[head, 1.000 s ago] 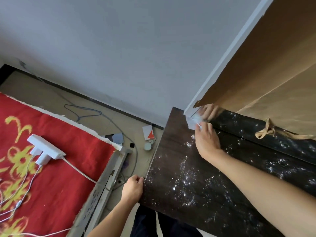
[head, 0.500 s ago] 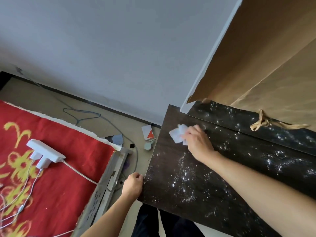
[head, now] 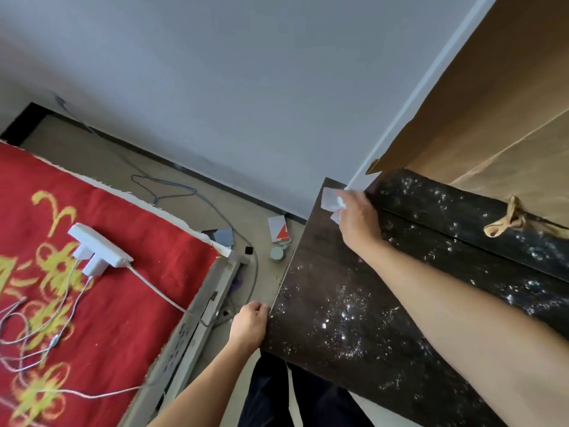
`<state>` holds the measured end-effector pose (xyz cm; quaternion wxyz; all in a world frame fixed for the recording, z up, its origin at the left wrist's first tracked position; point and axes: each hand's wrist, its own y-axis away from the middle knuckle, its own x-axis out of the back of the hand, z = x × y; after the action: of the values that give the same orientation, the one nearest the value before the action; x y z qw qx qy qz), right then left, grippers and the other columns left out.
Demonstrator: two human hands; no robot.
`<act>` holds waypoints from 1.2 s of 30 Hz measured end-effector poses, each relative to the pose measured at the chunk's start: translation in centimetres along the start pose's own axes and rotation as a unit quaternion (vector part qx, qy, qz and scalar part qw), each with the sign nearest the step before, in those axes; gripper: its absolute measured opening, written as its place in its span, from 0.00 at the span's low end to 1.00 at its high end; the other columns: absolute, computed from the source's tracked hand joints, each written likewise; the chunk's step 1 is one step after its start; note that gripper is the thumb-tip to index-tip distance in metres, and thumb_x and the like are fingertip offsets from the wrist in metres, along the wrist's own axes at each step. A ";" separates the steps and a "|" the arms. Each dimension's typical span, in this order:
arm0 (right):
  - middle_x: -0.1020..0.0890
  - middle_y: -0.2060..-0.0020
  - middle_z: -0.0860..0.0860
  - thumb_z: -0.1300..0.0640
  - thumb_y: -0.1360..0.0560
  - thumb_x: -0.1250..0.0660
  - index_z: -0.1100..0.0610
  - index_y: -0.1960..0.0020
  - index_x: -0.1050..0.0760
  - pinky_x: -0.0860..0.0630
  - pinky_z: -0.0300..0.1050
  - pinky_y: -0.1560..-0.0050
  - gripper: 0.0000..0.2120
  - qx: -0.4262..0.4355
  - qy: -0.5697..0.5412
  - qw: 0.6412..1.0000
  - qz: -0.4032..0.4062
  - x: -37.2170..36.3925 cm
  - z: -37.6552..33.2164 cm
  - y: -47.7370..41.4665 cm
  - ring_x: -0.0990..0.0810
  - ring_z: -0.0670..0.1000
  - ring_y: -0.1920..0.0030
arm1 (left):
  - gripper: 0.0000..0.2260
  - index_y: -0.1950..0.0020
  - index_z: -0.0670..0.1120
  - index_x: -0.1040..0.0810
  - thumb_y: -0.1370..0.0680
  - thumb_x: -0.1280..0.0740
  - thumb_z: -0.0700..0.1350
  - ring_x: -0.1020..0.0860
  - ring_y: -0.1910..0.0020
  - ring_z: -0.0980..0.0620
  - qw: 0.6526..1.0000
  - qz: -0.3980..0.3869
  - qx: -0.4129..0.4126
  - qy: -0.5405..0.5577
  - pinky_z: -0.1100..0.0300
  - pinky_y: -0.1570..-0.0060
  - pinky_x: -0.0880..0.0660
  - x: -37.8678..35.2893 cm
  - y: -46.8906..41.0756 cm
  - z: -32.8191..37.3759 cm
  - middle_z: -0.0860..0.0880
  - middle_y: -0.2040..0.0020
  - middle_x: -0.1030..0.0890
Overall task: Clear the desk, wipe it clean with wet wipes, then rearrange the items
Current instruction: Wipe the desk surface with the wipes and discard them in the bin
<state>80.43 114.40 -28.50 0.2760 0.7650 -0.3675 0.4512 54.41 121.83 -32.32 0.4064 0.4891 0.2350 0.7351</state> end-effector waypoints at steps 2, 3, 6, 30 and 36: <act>0.26 0.43 0.57 0.70 0.28 0.34 0.59 0.38 0.25 0.26 0.44 0.47 0.20 0.039 -0.001 0.999 -0.026 -1.4 -1.0 1.6 0.27 0.56 0.45 | 0.15 0.54 0.39 0.21 0.20 0.41 0.48 0.22 0.52 0.43 1.000 0.000 0.006 0.007 0.55 0.55 0.30 -0.1 -0.1 -0.2 0.44 0.56 0.19; 0.26 0.47 0.56 0.70 0.28 0.34 0.58 0.40 0.24 0.25 0.43 0.50 0.19 0.075 -0.003 0.996 -0.055 -2.1 -1.2 3.8 0.27 0.54 0.48 | 0.15 0.55 0.39 0.22 0.20 0.41 0.48 0.22 0.52 0.43 1.000 -0.002 0.009 0.011 0.55 0.56 0.30 -0.2 -0.1 -0.3 0.44 0.57 0.20; 0.26 0.55 0.49 0.61 0.24 0.35 0.52 0.45 0.22 0.24 0.43 0.57 0.10 0.159 -0.033 0.977 -0.139 -2.3 -0.2 9.7 0.27 0.49 0.54 | 0.15 0.56 0.39 0.22 0.20 0.41 0.48 0.23 0.54 0.45 1.000 -0.009 0.012 0.006 0.56 0.58 0.32 -0.1 -0.1 -0.3 0.45 0.58 0.20; 0.23 0.49 0.54 0.70 0.30 0.36 0.58 0.48 0.20 0.23 0.50 0.57 0.14 0.011 -0.043 0.999 -0.009 -2.5 -2.2 10.6 0.26 0.57 0.52 | 0.20 0.38 0.43 0.30 0.19 0.46 0.57 0.24 0.45 0.38 0.931 -0.077 -0.284 -0.215 0.45 0.44 0.27 4.6 -10.0 19.2 0.39 0.42 0.22; 0.22 0.53 0.53 0.70 0.32 0.35 0.57 0.52 0.20 0.23 0.48 0.61 0.14 0.011 -0.067 0.997 -0.024 -3.9 -5.7 17.5 0.24 0.56 0.55 | 0.16 0.49 0.46 0.40 0.18 0.53 0.58 0.22 0.54 0.35 0.833 -0.036 -0.423 -0.356 0.50 0.60 0.32 2.8 -11.7 18.0 0.38 0.53 0.20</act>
<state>62.20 109.80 -27.89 0.2530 0.8050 -0.3614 0.3966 74.57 129.72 -32.18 0.6551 0.4887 -0.2420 0.5229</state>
